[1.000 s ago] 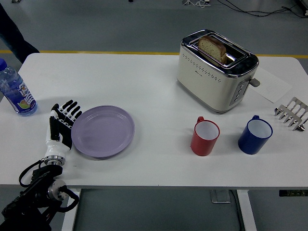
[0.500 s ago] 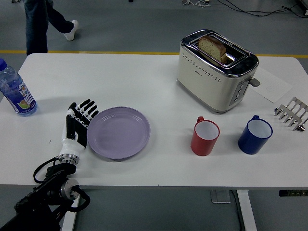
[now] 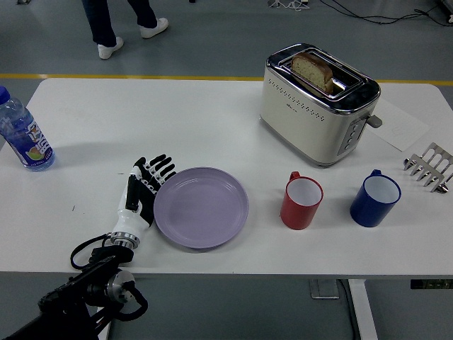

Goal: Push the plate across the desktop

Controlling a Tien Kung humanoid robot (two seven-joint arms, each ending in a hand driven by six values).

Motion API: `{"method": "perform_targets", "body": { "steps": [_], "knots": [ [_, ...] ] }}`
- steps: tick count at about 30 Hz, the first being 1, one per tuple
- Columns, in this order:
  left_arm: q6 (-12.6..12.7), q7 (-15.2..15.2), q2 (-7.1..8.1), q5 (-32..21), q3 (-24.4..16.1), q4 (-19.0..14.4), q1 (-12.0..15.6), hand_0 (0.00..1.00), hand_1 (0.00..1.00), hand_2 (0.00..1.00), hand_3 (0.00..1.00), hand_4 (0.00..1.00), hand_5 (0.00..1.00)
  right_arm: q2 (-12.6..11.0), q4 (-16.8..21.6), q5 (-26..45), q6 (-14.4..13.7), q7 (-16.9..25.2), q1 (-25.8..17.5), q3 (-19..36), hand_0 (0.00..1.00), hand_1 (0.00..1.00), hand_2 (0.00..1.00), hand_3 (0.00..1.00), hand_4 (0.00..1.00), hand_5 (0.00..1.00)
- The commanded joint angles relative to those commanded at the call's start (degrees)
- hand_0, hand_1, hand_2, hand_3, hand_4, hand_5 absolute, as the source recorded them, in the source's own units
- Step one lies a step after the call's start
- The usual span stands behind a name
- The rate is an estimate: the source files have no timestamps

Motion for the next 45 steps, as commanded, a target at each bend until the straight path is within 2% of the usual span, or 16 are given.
{"method": "perform_targets", "body": {
  "steps": [16,24,29,35,36,37,40,43,45],
  "knots": [
    [-0.17,0.01,-1.52,-1.18,5.29,-0.51,-2.37,0.747,0.768,0.752,0.631,0.441,0.998,0.05,0.00,0.35,0.06,-0.06,-0.37,-0.44,0.605,0.516,0.589,0.574,0.358,0.250],
    [0.10,-0.13,-1.52,-0.89,3.95,-0.56,-2.37,0.747,0.769,0.752,0.631,0.443,0.998,0.03,0.00,0.80,0.10,0.06,-0.16,-0.68,0.606,0.516,0.589,0.574,0.359,0.247],
    [0.83,-0.21,-1.48,0.77,-0.78,-1.04,-1.59,0.747,0.768,0.753,0.630,0.442,0.998,-0.01,0.00,0.73,0.08,0.08,-0.05,-0.50,0.606,0.516,0.589,0.574,0.360,0.248],
    [1.89,1.15,-0.45,4.46,-10.28,-3.16,0.33,0.744,0.757,0.748,0.629,0.442,0.998,-0.33,0.00,0.16,0.04,0.14,0.10,0.13,0.606,0.516,0.589,0.574,0.360,0.250],
    [1.67,2.17,0.04,5.55,-12.05,-3.96,0.99,0.744,0.757,0.748,0.629,0.442,0.998,-0.42,0.00,-0.13,0.03,0.14,0.10,0.46,0.606,0.516,0.589,0.574,0.360,0.250],
    [1.43,3.54,0.42,6.81,-14.34,-4.68,1.48,0.706,0.675,0.649,0.605,0.443,0.998,-0.47,0.00,-0.34,0.01,0.15,0.11,0.69,0.606,0.516,0.589,0.574,0.362,0.250],
    [0.23,8.74,1.81,11.09,-20.02,-7.77,3.80,0.706,0.675,0.649,0.605,0.443,0.998,-0.68,0.00,-0.84,-0.02,0.16,0.17,1.20,0.606,0.516,0.589,0.574,0.362,0.250],
    [-1.51,15.26,2.78,16.06,-26.84,-11.69,6.43,0.695,0.661,0.634,0.614,0.449,0.998,-0.84,0.00,-1.67,-0.09,0.17,0.18,1.98,0.606,0.516,0.589,0.574,0.362,0.251],
    [-3.45,19.60,3.92,19.02,-31.39,-15.30,8.96,0.695,0.661,0.634,0.614,0.449,0.998,-1.03,0.00,-1.43,-0.20,0.31,0.11,1.96,0.606,0.516,0.589,0.574,0.362,0.251]
  ]
}}
